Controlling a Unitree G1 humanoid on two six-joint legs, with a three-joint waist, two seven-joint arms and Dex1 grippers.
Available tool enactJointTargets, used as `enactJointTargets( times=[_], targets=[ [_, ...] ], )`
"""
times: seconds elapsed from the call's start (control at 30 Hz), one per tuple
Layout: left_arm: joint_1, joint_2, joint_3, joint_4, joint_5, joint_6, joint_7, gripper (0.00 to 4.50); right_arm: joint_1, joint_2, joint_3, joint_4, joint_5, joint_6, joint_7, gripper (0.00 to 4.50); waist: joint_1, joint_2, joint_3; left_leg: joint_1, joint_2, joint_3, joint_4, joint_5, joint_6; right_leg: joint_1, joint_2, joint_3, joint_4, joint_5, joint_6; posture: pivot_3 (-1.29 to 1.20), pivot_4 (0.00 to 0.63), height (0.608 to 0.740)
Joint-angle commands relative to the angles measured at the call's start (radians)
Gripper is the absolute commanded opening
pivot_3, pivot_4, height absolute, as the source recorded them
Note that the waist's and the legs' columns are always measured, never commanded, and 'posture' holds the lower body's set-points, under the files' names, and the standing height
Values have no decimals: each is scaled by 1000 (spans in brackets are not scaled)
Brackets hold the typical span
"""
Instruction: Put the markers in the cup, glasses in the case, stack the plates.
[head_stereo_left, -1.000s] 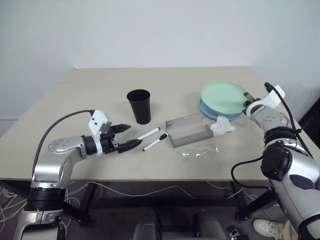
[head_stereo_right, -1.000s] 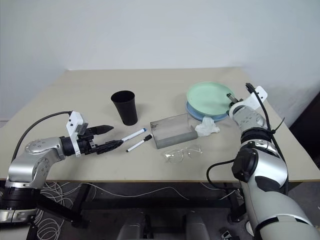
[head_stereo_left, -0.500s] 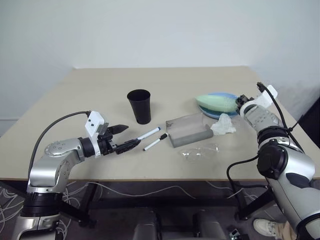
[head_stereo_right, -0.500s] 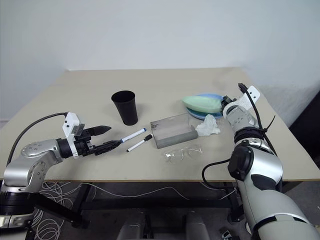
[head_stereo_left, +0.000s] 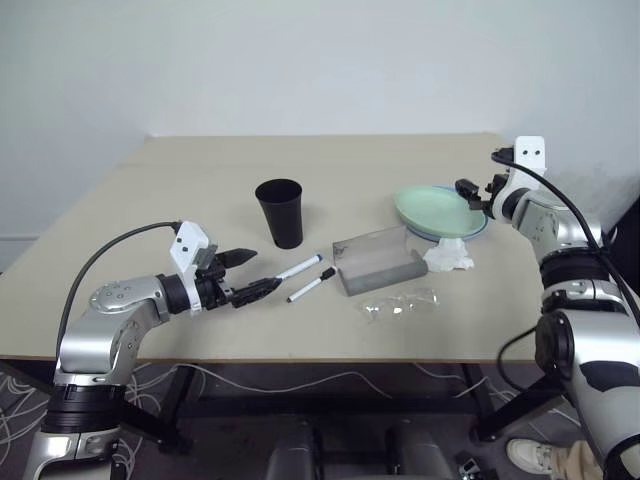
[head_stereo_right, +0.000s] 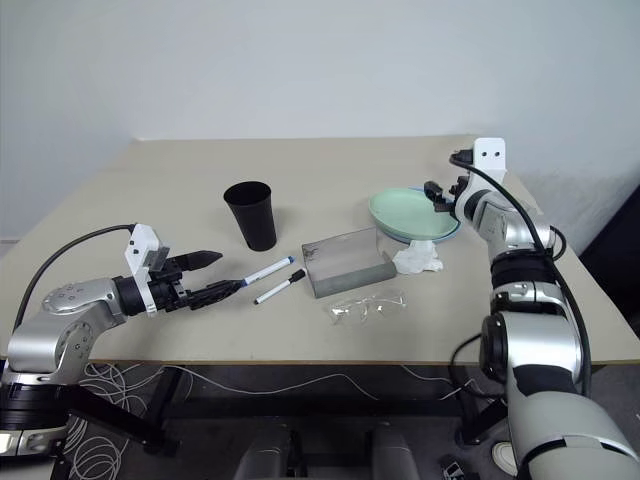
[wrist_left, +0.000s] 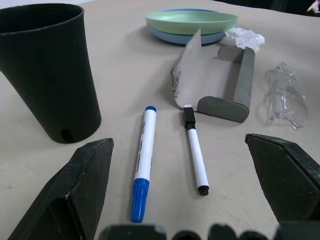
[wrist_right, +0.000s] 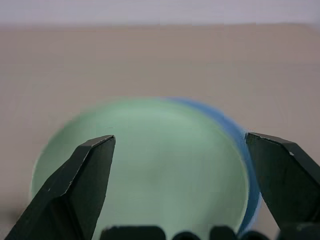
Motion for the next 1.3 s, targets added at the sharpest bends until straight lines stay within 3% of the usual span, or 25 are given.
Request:
enactJointTargets(
  times=[0.03, 0.27, 0.73, 1.07, 1.3],
  targets=[
    [-27, 7, 13, -15, -11, -5, -3, 4500, 84, -95, 77, -285, 16, 184, 138, 4492, 4, 0, 0, 0, 0, 0, 0, 0, 0, 0, 0, 0, 0, 0, 0, 0, 0, 615],
    [-33, 8, 10, -9, -10, -3, -8, 4500, 192, -119, 110, -503, 25, 305, 170, 4492, -3, 0, 0, 3, 1, 0, 0, 0, 1, 0, 0, 0, 0, 0, 0, 0, 0, 615],
    [-32, 0, 7, -11, -10, -1, -2, 4500, 109, 36, 131, -281, -80, 69, 5, 4492, 1, -1, 0, 0, 0, 1, 1, 0, 0, -1, 0, -5, 0, -1, -1, 0, 0, 615],
    [-9, 3, 21, -30, -17, 4, 11, 4500, 69, 39, 143, -120, -143, -63, -32, 4492, -1, -1, 0, 0, 0, 1, 1, 0, 0, -1, -1, -6, 1, -1, -1, 0, 0, 615],
    [-6, 3, 22, -32, -18, 8, 12, 4500, 62, 16, 122, -114, -144, -67, -30, 4492, -1, -1, 0, 0, 0, 1, 1, 0, 0, -1, -1, -6, 1, -1, -1, 0, 0, 615]
  ],
)
